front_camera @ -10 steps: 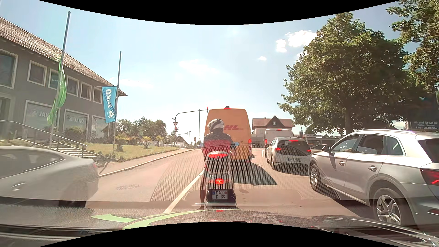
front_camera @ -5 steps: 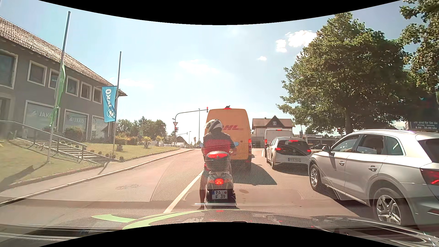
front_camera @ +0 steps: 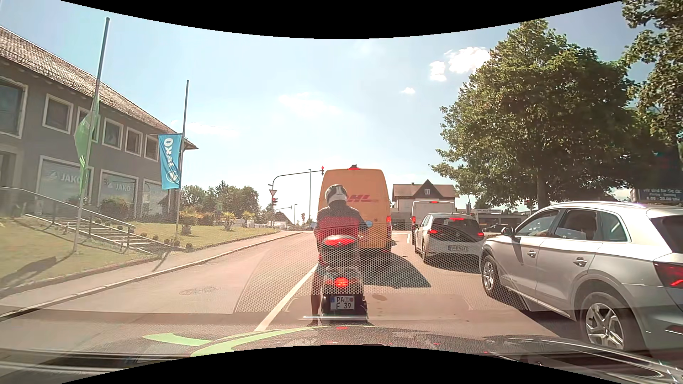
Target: Follow the waypoints while adhering to traffic rules and regulations
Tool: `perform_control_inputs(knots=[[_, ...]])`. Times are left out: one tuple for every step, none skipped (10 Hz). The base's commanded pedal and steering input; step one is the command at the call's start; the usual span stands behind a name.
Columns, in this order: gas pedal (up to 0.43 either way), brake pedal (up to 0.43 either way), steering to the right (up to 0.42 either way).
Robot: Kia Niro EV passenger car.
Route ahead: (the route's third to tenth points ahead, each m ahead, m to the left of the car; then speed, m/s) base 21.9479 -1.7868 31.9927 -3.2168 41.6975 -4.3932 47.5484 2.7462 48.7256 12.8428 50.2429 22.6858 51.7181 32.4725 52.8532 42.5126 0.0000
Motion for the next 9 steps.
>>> perform_control_inputs(knots=[[0.000,0.250,0.019],[0.000,0.250,0.019],[0.000,0.250,0.019],[0.000,0.250,0.019],[0.000,0.250,0.019],[0.000,0.250,0.019],[0.000,0.250,0.019],[0.000,0.250,0.019],[0.000,0.250,0.019]])
